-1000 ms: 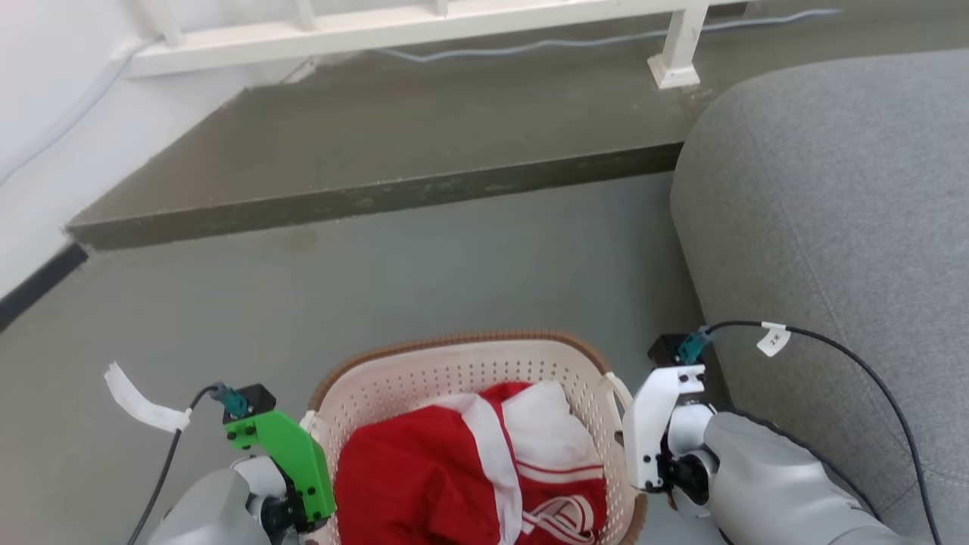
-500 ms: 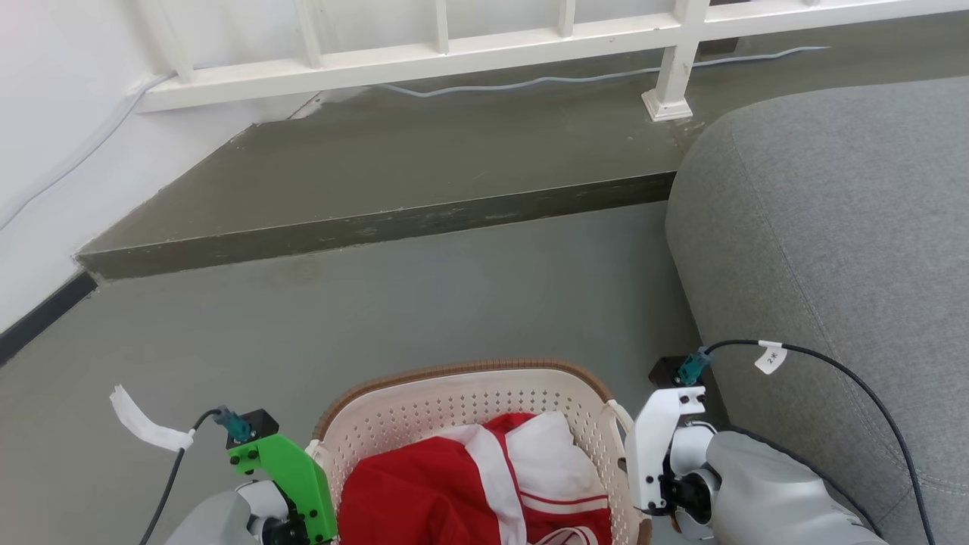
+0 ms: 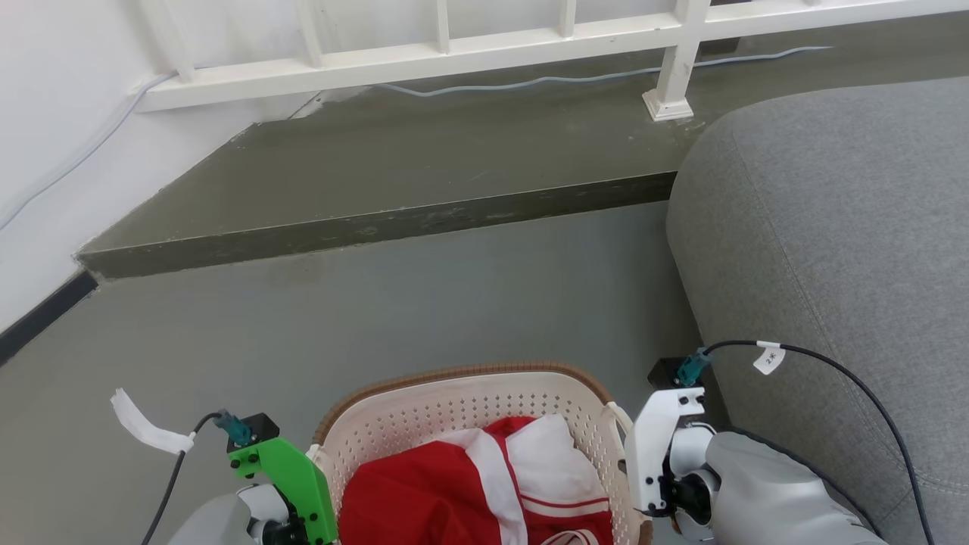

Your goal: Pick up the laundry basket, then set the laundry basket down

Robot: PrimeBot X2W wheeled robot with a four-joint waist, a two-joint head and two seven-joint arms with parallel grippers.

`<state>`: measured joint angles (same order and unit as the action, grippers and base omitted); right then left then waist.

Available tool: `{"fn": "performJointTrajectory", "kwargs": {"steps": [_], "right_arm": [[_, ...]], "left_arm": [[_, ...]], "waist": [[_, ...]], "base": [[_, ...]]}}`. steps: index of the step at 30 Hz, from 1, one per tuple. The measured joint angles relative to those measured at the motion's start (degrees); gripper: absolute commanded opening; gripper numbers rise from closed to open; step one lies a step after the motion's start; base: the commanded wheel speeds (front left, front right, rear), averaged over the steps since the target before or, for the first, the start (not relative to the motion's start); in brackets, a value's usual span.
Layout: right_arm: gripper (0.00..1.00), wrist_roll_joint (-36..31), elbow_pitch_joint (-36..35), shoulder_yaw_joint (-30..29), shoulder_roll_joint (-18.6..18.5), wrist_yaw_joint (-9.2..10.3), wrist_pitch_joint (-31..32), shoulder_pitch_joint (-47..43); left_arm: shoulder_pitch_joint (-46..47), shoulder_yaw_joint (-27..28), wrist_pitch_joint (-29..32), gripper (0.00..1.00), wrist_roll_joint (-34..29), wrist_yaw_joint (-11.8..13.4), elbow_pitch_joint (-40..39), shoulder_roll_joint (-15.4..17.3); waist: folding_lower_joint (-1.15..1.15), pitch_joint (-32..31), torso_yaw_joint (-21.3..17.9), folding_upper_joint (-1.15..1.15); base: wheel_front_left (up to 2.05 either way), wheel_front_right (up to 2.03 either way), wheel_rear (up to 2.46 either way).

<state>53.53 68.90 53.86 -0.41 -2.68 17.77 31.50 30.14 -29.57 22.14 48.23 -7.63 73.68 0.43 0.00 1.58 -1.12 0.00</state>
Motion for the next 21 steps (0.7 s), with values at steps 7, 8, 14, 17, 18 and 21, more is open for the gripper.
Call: {"fn": "performJointTrajectory", "kwargs": {"steps": [7, 8, 14, 17, 18, 21], "right_arm": [[0.0, 0.0, 0.0, 0.2, 0.0, 0.0, 0.0, 0.0], [0.0, 0.0, 0.0, 0.2, 0.0, 0.01, 0.0, 0.0], [0.0, 0.4, 0.0, 0.3, 0.0, 0.02, 0.0, 0.0], [0.0, 0.4, 0.0, 0.3, 0.0, 0.08, 0.0, 0.0], [0.0, 0.5, 0.0, 0.4, 0.0, 0.09, 0.0, 0.0], [0.0, 0.5, 0.0, 0.4, 0.0, 0.09, 0.0, 0.0]], "left_arm": [[0.0, 0.1, 0.0, 0.0, 0.1, 0.1, 0.0, 0.0], [0.0, 0.1, 0.0, 0.0, 0.1, 0.1, 0.0, 0.0], [-0.1, 0.1, 0.0, 0.0, 0.1, 0.1, 0.0, 0.0], [-0.1, 0.1, 0.0, 0.0, 0.1, 0.1, 0.0, 0.0], [-0.1, 0.1, 0.0, 0.0, 0.1, 0.1, 0.0, 0.0], [-0.1, 0.1, 0.0, 0.0, 0.1, 0.1, 0.0, 0.0]], "waist": [[0.0, 0.3, 0.0, 0.0], [0.0, 0.4, 0.0, 0.0], [0.0, 0.5, 0.0, 0.0], [0.0, 0.6, -0.1, 0.0], [0.0, 0.6, -0.1, 0.0], [0.0, 0.7, -0.1, 0.0]], "base": [[0.0, 0.0, 0.0], [0.0, 0.0, 0.0], [0.0, 0.0, 0.0], [0.0, 0.0, 0.0], [0.0, 0.0, 0.0], [0.0, 0.0, 0.0]]}}
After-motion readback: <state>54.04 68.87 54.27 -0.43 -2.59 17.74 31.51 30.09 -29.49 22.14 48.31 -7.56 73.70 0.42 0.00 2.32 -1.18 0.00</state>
